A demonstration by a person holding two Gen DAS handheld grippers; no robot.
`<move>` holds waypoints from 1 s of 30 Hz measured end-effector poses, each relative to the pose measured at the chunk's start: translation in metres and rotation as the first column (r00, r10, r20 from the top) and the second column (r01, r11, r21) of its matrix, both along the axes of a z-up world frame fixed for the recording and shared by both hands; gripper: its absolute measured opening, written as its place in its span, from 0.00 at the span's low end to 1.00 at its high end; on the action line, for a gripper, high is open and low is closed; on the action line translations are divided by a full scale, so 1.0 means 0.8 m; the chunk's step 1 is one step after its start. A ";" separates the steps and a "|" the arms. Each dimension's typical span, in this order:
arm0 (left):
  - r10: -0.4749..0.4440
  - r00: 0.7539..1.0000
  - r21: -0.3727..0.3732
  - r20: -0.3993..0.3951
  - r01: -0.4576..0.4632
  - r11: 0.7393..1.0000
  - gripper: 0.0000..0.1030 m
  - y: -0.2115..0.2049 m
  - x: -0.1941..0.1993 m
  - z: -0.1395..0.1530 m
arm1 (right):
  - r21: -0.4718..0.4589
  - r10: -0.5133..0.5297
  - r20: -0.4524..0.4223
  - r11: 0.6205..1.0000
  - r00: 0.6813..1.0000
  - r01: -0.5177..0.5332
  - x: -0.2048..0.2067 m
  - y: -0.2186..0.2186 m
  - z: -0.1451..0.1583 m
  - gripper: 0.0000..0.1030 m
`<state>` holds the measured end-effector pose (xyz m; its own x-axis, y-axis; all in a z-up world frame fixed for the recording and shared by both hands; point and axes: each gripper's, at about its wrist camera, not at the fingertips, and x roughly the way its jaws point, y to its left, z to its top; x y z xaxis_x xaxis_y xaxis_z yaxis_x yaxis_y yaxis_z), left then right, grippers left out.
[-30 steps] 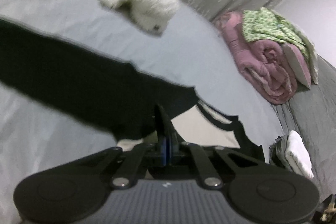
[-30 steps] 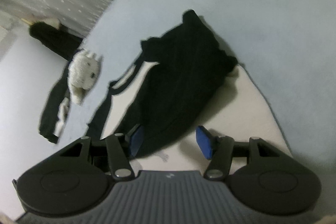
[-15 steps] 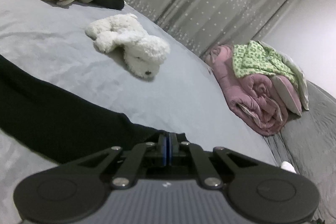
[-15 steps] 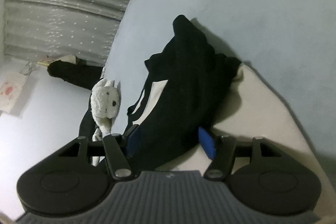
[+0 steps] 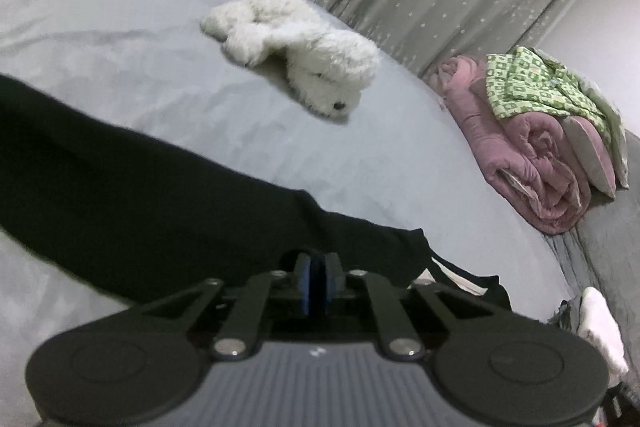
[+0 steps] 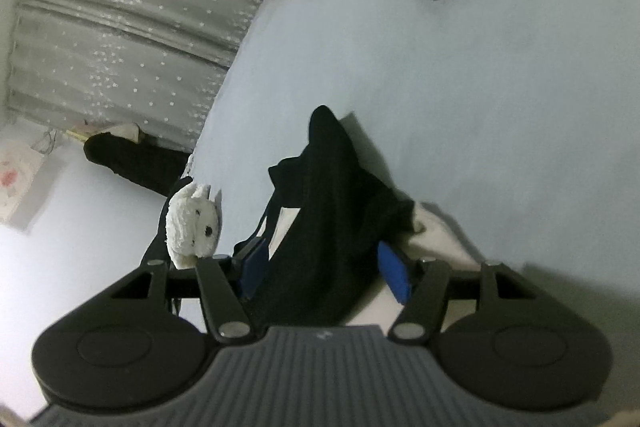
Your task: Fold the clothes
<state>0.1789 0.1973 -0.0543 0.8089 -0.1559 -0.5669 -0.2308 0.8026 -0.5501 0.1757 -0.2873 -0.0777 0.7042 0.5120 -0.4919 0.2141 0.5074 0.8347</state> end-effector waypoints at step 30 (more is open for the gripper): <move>-0.024 0.995 -0.161 -0.097 0.008 0.987 0.35 0.020 0.006 -0.009 | -0.230 0.012 -0.027 0.973 1.000 -0.018 0.012 -0.007 0.011 0.23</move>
